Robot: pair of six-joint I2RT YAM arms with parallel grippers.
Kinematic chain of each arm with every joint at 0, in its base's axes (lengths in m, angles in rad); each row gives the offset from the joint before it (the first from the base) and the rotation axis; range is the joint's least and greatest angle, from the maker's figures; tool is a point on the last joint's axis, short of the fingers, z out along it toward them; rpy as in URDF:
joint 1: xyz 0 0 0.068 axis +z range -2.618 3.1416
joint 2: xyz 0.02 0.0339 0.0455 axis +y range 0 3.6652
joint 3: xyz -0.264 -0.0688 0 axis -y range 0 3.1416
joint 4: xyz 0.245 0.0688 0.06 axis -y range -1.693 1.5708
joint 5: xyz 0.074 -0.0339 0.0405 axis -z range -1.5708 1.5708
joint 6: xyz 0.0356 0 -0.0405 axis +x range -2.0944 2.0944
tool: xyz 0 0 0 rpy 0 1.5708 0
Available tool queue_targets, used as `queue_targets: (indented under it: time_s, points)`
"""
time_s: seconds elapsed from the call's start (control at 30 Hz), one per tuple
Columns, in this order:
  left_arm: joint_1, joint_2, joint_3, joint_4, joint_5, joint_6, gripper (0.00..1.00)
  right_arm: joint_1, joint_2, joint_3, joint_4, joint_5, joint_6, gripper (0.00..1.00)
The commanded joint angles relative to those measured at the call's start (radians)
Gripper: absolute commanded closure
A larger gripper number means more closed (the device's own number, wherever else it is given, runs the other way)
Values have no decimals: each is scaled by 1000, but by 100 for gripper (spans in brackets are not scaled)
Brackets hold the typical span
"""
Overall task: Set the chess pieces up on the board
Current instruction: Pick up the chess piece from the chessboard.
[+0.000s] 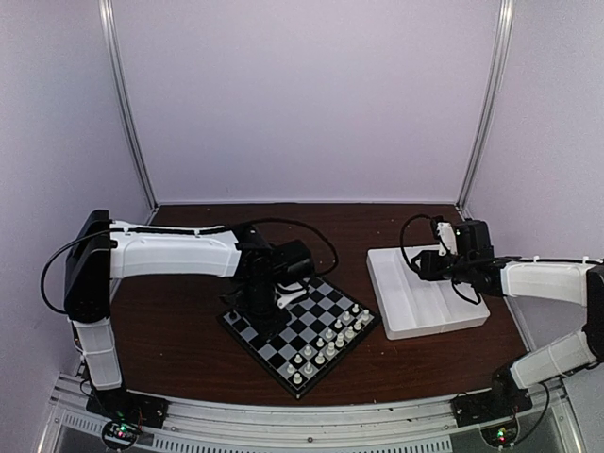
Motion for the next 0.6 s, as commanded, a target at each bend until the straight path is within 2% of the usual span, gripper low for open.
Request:
queue_targets:
  time_s: [0.0,0.57]
  points:
    - [5,-2,-25,37,-20,-3,63,-7,-6,-4,35,19,-13,47]
    - [16,29,-41,63,-55,19,64,-6,8,0,40,5,-14,46]
